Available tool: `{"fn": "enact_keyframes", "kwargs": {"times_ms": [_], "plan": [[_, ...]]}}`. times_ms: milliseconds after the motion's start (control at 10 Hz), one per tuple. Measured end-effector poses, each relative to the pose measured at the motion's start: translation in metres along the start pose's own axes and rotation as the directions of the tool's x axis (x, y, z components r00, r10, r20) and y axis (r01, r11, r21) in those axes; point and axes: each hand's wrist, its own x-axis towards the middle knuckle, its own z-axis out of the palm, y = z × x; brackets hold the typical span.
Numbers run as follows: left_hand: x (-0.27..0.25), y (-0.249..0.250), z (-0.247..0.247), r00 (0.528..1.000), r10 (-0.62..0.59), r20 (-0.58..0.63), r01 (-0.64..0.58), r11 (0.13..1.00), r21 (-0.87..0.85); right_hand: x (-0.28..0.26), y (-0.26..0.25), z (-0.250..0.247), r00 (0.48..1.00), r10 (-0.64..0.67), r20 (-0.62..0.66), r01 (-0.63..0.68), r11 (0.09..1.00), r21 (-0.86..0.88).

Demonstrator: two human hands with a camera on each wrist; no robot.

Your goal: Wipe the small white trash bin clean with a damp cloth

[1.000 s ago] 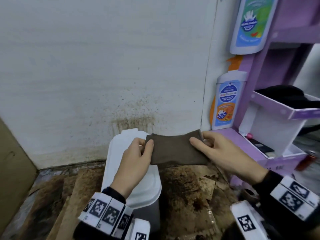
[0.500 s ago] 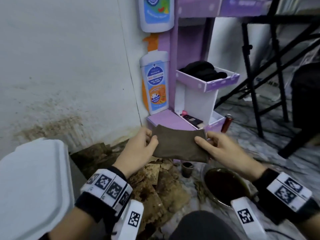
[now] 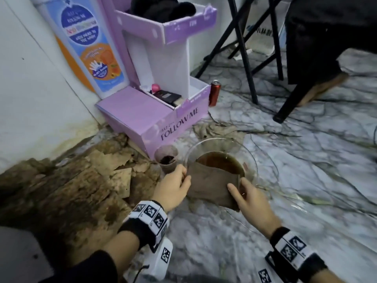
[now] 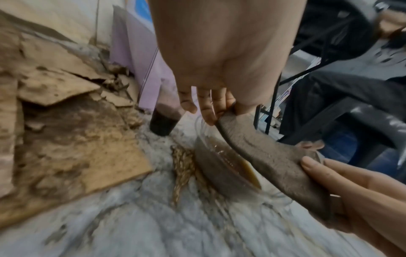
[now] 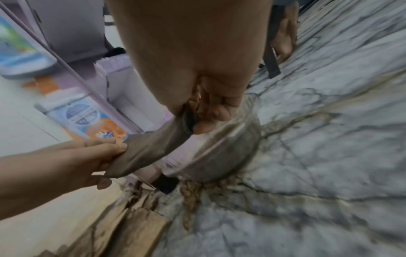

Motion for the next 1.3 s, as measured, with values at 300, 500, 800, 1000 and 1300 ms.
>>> {"fn": "enact_keyframes", "kwargs": {"times_ms": [300,500,800,1000,1300], "plan": [[0.017,-0.041,0.068,1.0,0.017,-0.024,-0.018,0.998,-0.058,-0.009,0.058,0.044,0.986,0.12,-0.116,-0.126,0.991,-0.043],[0.022,-0.051,0.087,0.996,-0.037,-0.081,0.027,0.992,-0.12,-0.013,0.054,0.05,0.962,0.177,-0.208,-0.177,0.984,0.016],[0.027,-0.056,0.097,0.979,-0.148,-0.137,0.092,0.931,-0.353,-0.021,0.047,0.057,0.89,0.376,-0.257,-0.343,0.925,0.165],[0.023,-0.06,0.098,0.982,-0.067,-0.177,0.002,0.938,-0.346,-0.021,0.043,0.054,0.886,0.368,-0.281,-0.332,0.928,0.17],[0.015,-0.07,0.096,0.978,-0.09,-0.187,0.018,0.934,-0.356,-0.028,0.054,0.052,0.916,0.331,-0.227,-0.299,0.94,0.166]]}}
